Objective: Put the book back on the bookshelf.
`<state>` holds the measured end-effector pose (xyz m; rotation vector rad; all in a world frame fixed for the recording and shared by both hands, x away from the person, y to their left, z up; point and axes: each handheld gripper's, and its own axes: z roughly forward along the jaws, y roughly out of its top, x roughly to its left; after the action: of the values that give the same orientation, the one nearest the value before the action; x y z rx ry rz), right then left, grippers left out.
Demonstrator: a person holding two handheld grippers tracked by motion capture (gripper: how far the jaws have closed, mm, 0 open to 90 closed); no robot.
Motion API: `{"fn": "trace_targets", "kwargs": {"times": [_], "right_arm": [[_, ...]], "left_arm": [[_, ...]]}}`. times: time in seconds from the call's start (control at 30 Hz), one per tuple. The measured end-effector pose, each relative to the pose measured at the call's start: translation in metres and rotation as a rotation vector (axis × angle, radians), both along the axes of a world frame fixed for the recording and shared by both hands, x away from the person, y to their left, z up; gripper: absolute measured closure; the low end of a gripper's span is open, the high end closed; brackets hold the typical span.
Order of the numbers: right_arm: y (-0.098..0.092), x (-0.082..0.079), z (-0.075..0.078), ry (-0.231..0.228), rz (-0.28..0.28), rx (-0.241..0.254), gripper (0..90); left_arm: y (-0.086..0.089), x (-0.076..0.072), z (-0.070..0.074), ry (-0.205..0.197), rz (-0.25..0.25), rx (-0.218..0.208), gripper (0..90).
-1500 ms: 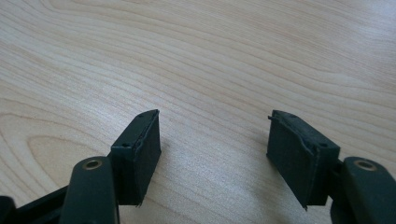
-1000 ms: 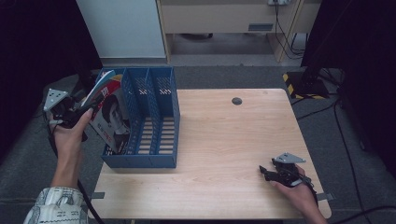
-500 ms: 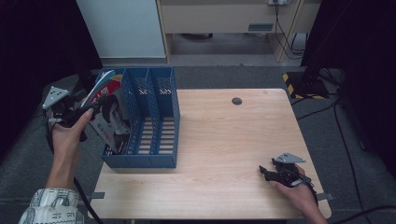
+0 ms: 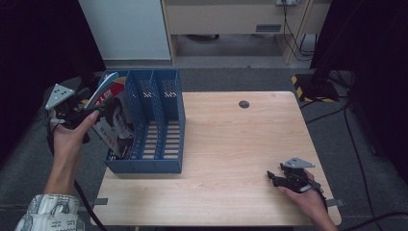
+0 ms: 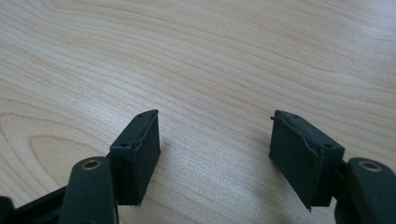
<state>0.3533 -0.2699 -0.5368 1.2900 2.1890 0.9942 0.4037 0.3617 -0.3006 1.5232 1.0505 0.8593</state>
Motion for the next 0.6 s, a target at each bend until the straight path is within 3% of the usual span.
{"fn": "trace_targets", "kwargs": {"times": [0.27, 0.6], "right_arm": [[0.001, 0.0, 0.0, 0.002, -0.011, -0.003, 29.1], [0.002, 0.0, 0.0, 0.004, -0.009, -0.006, 27.7]], "left_arm": [[-0.02, -0.001, 0.0, 0.028, -0.051, 0.026, 7.0], [-0.049, 0.007, -0.011, 0.073, -0.114, 0.034, 5.5]]}}
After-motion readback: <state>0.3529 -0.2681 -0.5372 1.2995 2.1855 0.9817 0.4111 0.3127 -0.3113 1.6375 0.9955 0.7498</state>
